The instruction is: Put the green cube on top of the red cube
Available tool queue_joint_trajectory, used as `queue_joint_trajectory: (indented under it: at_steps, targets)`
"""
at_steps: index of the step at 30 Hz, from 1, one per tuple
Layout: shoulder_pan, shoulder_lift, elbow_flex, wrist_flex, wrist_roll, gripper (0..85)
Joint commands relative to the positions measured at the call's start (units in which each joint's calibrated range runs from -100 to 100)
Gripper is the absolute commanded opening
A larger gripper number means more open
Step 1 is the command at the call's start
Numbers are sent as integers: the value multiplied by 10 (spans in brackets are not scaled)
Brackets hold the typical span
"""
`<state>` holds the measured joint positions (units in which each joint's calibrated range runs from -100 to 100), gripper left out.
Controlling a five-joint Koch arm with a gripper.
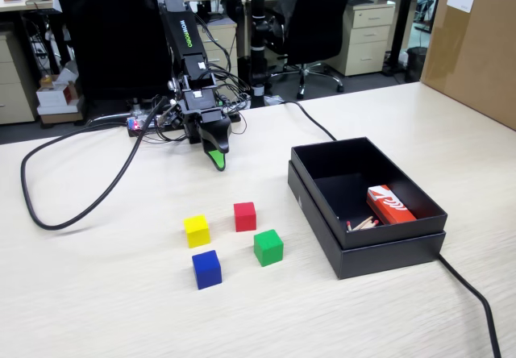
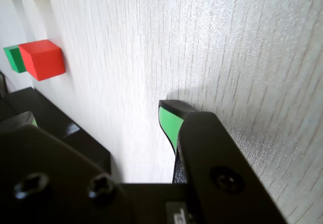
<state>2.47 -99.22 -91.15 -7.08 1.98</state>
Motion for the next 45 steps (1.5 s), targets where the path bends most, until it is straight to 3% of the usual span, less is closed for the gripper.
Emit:
queue_joint_trajectory:
  at_steps: [1,17,28,38,45]
  targets:
    - [-3,5,-11,-17,0,477]
    - [-10,44,238,-247,3,481]
    - [7,408,747,-482,3,473]
    - [6,770,1075,-500,-46,473]
    - [0,1024,1258,-500,-49,473]
